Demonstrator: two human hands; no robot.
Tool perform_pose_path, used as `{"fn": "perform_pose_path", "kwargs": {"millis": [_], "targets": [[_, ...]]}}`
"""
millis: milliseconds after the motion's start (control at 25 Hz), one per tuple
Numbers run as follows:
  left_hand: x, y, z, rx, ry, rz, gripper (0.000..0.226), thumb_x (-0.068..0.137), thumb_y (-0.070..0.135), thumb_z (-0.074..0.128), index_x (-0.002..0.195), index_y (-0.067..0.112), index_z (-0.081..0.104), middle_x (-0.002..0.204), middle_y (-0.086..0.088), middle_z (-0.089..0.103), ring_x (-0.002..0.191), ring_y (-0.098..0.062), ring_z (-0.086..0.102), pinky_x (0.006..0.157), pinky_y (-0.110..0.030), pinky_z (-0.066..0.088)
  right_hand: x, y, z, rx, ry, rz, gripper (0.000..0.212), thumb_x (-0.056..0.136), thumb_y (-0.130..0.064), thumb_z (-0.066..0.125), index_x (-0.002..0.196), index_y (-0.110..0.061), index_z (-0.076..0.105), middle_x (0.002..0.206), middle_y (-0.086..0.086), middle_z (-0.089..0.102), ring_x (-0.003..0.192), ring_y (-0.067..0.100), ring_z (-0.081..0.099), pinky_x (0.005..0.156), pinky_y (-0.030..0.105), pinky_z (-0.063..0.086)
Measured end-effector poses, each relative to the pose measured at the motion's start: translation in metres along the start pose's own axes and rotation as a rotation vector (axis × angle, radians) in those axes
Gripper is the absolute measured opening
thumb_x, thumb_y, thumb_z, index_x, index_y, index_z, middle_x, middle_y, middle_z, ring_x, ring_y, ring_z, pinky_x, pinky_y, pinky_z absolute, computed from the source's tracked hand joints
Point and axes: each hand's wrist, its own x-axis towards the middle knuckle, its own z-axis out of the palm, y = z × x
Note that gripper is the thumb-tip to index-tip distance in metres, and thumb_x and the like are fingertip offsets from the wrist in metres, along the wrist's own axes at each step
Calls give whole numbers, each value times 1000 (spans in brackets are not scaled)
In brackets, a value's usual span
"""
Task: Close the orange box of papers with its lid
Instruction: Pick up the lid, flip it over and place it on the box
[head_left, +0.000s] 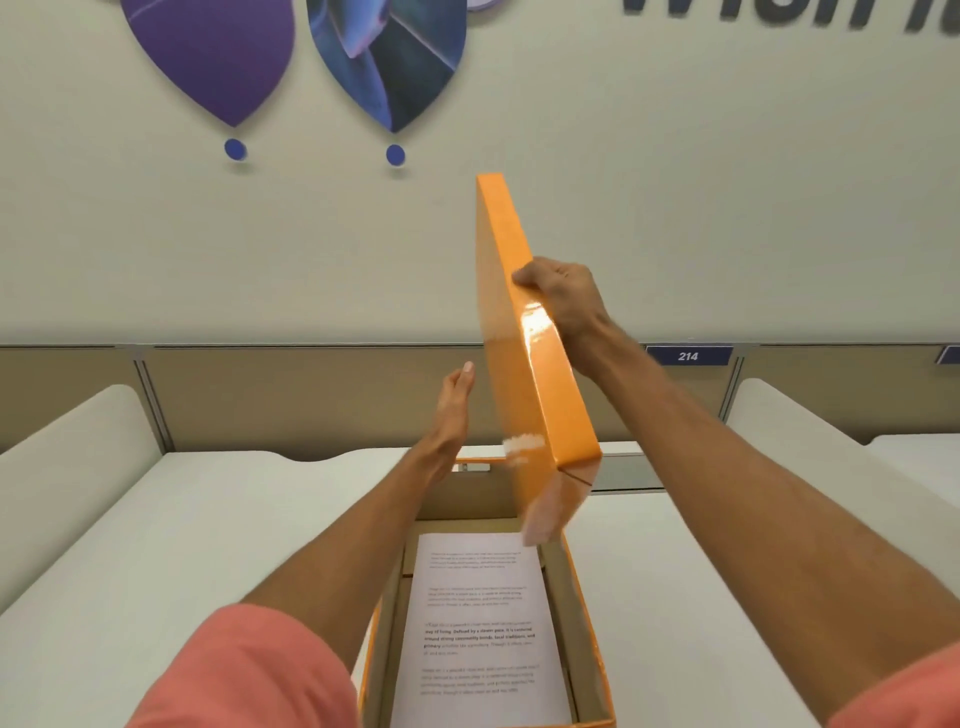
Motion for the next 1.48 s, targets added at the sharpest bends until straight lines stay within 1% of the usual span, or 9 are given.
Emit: {"fn": "perform_pose_path", "kwargs": {"millis": [120,280,440,520,640,760,840,1000,1480], "targets": [[9,-5,-15,58,62,-40,65,99,51,32,151,11,22,156,-9,31,141,-25,34,111,-39,30,0,-8,-7,207,49,86,15,91,-17,56,83,-4,57,66,6,51,49,15,49,47,22,42],[15,-10,-40,-94,77,-158,54,98,50,37,135,12,46,132,-11,57,112,-28,60,88,-41,50,-6,16,-27,455,-103,251,28,96,-31,44,102,-5,52,76,7,56,59,18,57,54,26,50],[8,-16,-58,-128,134,-198,41,98,37,48,128,11,52,123,-11,61,92,-21,63,76,-38,50,-9,53,-40,604,-173,193,29,100,-24,35,120,-8,48,90,6,61,71,17,65,63,30,56],[3,-20,-72,-103,155,-214,40,97,33,52,130,10,52,119,-9,63,90,-20,64,74,-38,50,-7,76,-45,552,-94,167,30,99,-14,40,129,-10,47,92,3,63,73,14,65,63,31,55],[-3,-31,-92,-17,187,-258,48,95,30,57,136,9,47,128,-13,61,101,-28,63,82,-43,52,-14,119,-51,350,-81,261,23,99,-15,45,118,-10,58,85,2,66,64,10,66,59,29,55],[-12,-45,-97,187,223,-231,52,94,30,59,138,9,42,134,-15,56,103,-29,59,88,-45,51,-29,161,-46,160,-88,413,37,96,-35,56,124,-11,60,113,8,69,95,24,70,84,44,58],[-19,-57,-94,384,196,-220,54,94,34,57,139,9,39,136,-14,53,109,-30,57,91,-44,49,-43,185,-41,33,-58,467,47,93,-35,60,133,-11,54,127,11,65,107,29,66,93,47,54],[-27,-86,-91,628,143,-320,58,95,41,52,138,5,37,141,-18,48,124,-37,51,101,-47,45,-66,226,-36,-102,-22,562,40,97,-23,56,134,-7,51,128,16,63,95,28,64,77,38,54],[-21,-120,-82,684,81,-464,63,97,46,46,143,5,31,146,-18,43,128,-37,49,104,-49,43,-73,263,-35,-235,9,694,39,99,-28,51,132,-8,51,128,15,61,112,33,61,96,51,51]]}}
